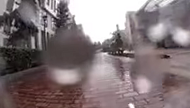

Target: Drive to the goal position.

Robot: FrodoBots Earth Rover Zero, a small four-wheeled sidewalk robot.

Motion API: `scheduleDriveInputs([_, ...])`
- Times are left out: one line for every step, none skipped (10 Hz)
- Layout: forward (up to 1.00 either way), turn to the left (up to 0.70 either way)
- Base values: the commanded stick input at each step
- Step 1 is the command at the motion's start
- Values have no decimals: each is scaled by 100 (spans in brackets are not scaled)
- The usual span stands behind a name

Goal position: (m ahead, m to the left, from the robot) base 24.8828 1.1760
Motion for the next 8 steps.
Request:
scheduleDriveInputs([70,0])
scheduleDriveInputs([70,0])
scheduleDriveInputs([70,0])
scheduleDriveInputs([70,0])
scheduleDriveInputs([70,0])
scheduleDriveInputs([70,0])
scheduleDriveInputs([70,0])
scheduleDriveInputs([70,0])
